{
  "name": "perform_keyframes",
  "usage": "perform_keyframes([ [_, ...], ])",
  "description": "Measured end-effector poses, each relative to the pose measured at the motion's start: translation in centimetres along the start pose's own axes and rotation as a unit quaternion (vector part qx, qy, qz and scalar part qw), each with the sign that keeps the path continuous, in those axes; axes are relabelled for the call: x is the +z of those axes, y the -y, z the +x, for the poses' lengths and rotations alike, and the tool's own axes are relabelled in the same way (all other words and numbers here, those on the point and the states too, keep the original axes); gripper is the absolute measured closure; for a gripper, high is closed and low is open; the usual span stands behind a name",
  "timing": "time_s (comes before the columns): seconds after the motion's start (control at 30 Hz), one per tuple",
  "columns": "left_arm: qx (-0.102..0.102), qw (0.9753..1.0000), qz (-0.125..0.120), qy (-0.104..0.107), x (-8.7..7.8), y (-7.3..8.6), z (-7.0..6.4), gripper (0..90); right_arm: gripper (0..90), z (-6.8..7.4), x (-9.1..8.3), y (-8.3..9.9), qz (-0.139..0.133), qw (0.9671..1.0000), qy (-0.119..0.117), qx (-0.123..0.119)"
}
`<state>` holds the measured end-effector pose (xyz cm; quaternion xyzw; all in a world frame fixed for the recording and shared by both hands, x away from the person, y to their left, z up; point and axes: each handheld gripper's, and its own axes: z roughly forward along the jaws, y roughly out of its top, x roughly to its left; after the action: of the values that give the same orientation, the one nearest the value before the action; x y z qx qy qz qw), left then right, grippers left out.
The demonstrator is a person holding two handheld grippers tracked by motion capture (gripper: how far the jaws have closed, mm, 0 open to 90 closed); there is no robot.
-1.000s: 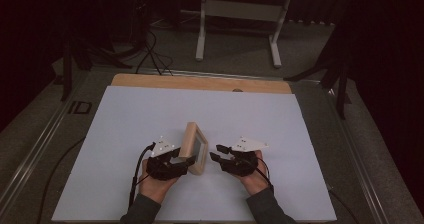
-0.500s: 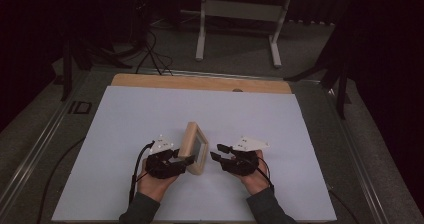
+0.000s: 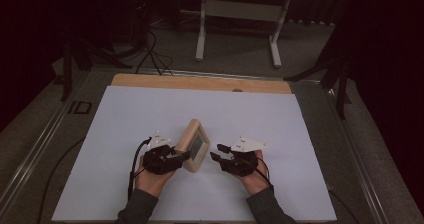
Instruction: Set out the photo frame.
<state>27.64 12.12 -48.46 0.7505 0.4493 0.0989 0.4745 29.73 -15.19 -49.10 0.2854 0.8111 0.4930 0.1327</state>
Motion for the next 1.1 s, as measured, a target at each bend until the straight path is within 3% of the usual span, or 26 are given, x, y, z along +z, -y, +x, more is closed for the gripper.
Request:
perform_keyframes([
  [0.33,0.001,0.9999,0.003,0.011,0.5,-0.6,0.6,59.5,64.9,-0.6,-0.5,-0.6,-0.014,0.9997,0.02,0.004],
  [0.73,0.051,0.9986,0.008,0.015,1.2,-1.2,0.2,60.8,85.3,-0.9,-0.3,-2.3,-0.035,0.9988,0.029,-0.017],
  [0.87,0.068,0.9975,0.011,0.013,1.3,-1.3,-0.1,60.9,88.7,-1.4,-0.2,-3.3,-0.05,0.9979,0.039,-0.013],
  [1.1,0.086,0.9962,0.009,0.01,1.5,-1.3,-0.5,60.9,89.3,-1.4,1.3,-4.5,-0.052,0.9974,0.044,-0.022],
])
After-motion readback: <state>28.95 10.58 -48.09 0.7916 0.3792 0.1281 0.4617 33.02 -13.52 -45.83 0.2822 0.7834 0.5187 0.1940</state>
